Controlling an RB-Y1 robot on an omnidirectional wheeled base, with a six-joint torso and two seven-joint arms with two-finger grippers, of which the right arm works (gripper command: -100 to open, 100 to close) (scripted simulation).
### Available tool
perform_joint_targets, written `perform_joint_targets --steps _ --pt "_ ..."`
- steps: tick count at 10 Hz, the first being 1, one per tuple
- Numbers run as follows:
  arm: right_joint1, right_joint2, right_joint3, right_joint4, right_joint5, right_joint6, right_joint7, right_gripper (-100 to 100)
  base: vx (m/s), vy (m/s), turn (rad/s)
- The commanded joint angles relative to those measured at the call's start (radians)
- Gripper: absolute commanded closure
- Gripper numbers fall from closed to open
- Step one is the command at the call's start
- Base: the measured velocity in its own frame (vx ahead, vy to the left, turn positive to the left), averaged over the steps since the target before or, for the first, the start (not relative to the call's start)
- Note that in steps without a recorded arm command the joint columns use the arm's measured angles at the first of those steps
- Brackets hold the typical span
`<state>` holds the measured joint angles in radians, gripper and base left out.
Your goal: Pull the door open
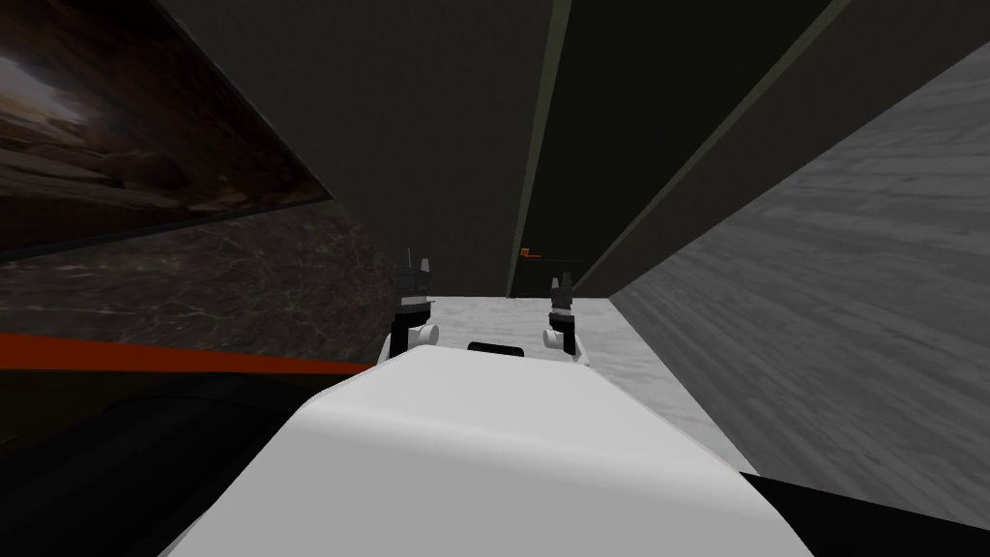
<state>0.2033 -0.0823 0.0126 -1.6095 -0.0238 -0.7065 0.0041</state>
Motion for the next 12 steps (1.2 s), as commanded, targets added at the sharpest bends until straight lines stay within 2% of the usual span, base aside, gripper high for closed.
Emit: perform_joint_targets --steps 1,3,6,8,9,11,12 --pt "-0.017 -0.008 -0.005 0.05 -0.003 -0.009 -0.008 -100 0.082 -0.009 0.076" --pt "-0.048 -0.017 -0.013 0.124 -0.006 -0.021 -0.016 -100 0.098 -0.017 0.084" --pt "-0.064 -0.021 -0.016 0.182 -0.008 -0.027 -0.02 -100 0.059 -0.006 0.027" --pt "-0.095 -0.029 -0.024 0.255 -0.012 -0.038 -0.029 -100 0.066 -0.009 0.069" --pt "-0.095 -0.029 -0.024 0.265 -0.012 -0.038 -0.029 -100 0.059 -0.016 0.025" --pt "-0.126 -0.036 -0.032 0.341 -0.015 -0.05 -0.038 -100 0.071 -0.019 0.055" --pt "-0.126 -0.036 -0.032 0.349 -0.015 -0.05 -0.038 -100 0.056 -0.014 0.033"
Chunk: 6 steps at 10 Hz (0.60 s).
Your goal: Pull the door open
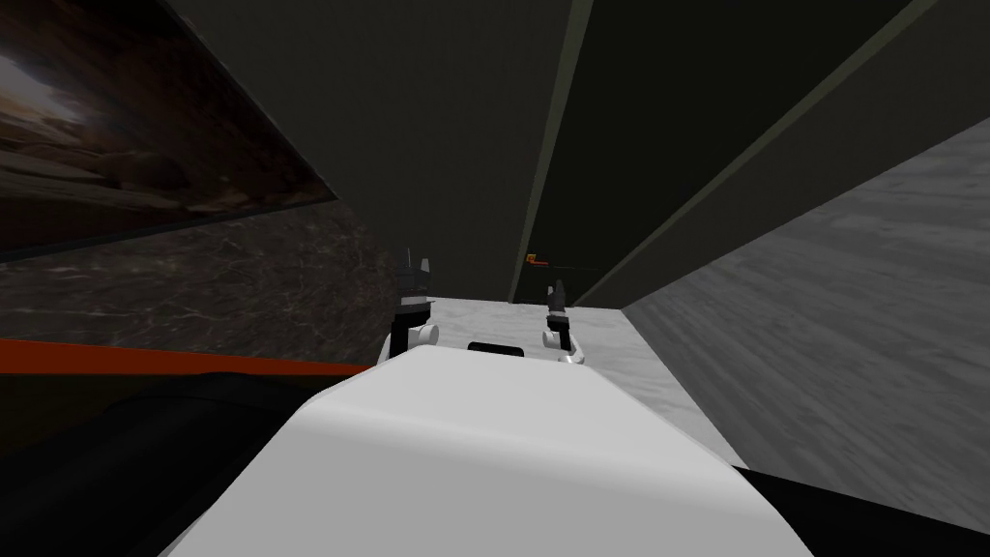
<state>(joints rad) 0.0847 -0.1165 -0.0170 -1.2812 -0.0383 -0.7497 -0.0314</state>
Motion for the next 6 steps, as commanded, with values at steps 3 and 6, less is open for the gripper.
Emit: perform_joint_targets --steps 3,6 --pt "-0.038 -0.009 -0.009 0.098 -0.005 -0.018 -0.011 -100 0.049 -0.008 0.043" --pt "-0.068 -0.016 -0.017 0.184 -0.008 -0.03 -0.019 -100 0.062 -0.016 0.052"
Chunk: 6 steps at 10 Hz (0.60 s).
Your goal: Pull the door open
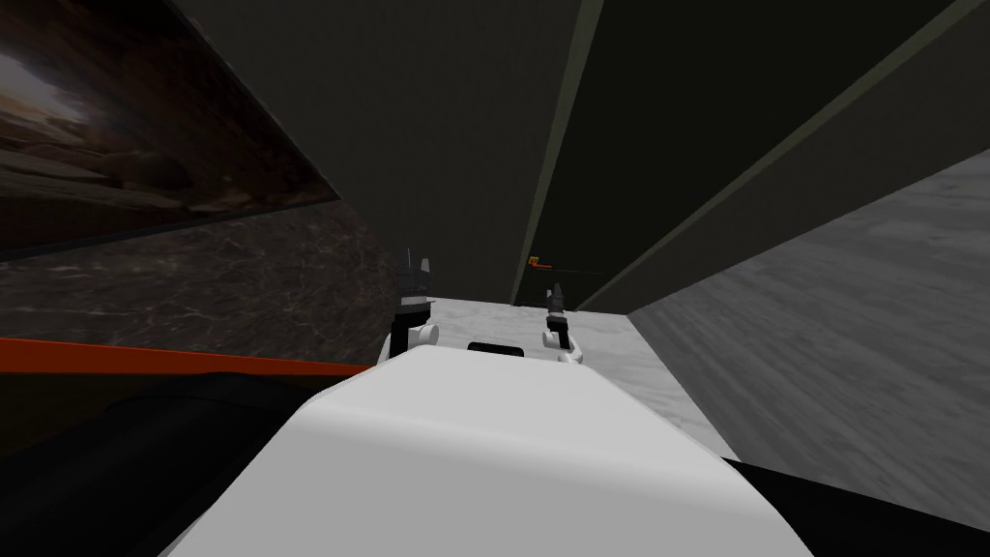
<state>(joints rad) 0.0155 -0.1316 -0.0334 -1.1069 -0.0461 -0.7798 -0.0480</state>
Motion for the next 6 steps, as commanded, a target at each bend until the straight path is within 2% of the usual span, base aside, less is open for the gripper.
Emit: perform_joint_targets --steps 1,3,4,5,6 --pt "-0.014 -0.004 -0.004 0.05 -0.002 -0.005 -0.007 -100 0.082 -0.011 0.065" --pt "-0.043 -0.01 -0.011 0.126 -0.005 -0.016 -0.014 -100 0.103 -0.022 0.078" --pt "-0.057 -0.013 -0.015 0.153 -0.007 -0.021 -0.018 -100 0.096 -0.022 0.076" --pt "-0.057 -0.013 -0.015 0.165 -0.007 -0.021 -0.018 -100 0.06 -0.021 0.02" --pt "-0.071 -0.016 -0.018 0.202 -0.009 -0.027 -0.022 -100 0.044 -0.013 0.042"
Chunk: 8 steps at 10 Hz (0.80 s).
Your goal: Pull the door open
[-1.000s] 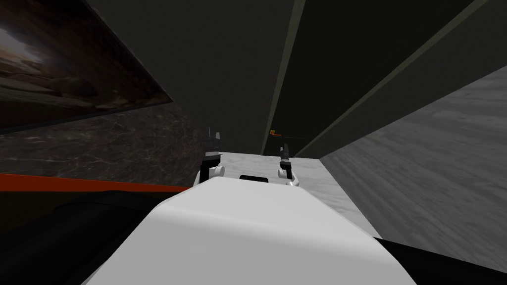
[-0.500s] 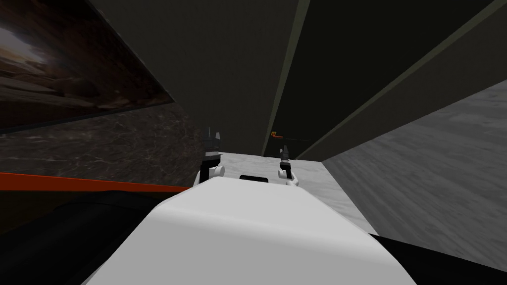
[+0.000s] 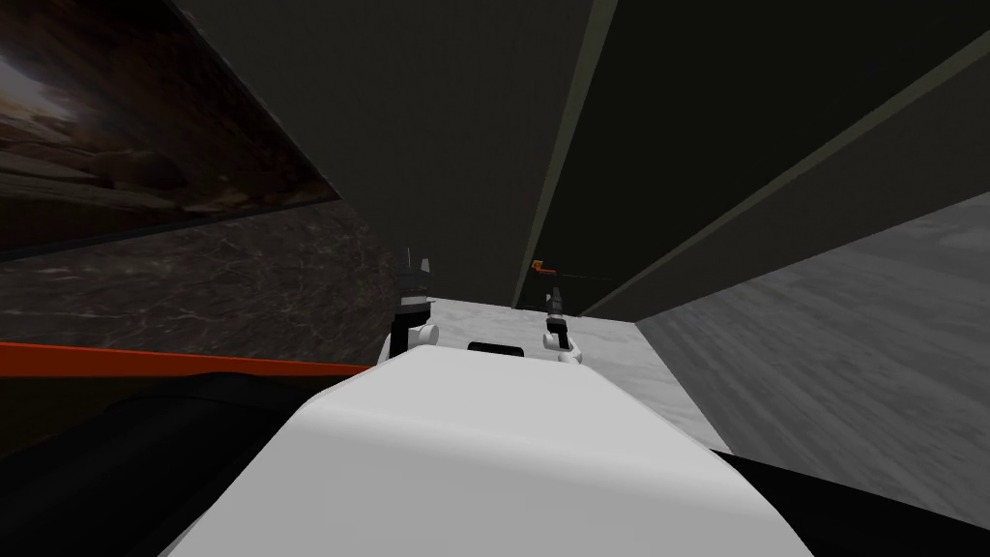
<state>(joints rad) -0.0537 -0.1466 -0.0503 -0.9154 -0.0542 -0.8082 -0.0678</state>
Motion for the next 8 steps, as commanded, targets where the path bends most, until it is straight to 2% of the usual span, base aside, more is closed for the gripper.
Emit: perform_joint_targets --steps 1,3,4,8 --pt "-0.014 -0.004 -0.004 0.045 -0.002 -0.003 -0.006 -100 0.061 -0.029 0.057" --pt "-0.04 -0.009 -0.01 0.108 -0.005 -0.013 -0.013 -100 0.098 -0.028 0.071" --pt "-0.04 -0.009 -0.01 0.114 -0.005 -0.013 -0.013 -100 0.069 -0.015 0.016" --pt "-0.086 -0.017 -0.022 0.231 -0.01 -0.03 -0.025 -100 0.064 -0.016 0.05"
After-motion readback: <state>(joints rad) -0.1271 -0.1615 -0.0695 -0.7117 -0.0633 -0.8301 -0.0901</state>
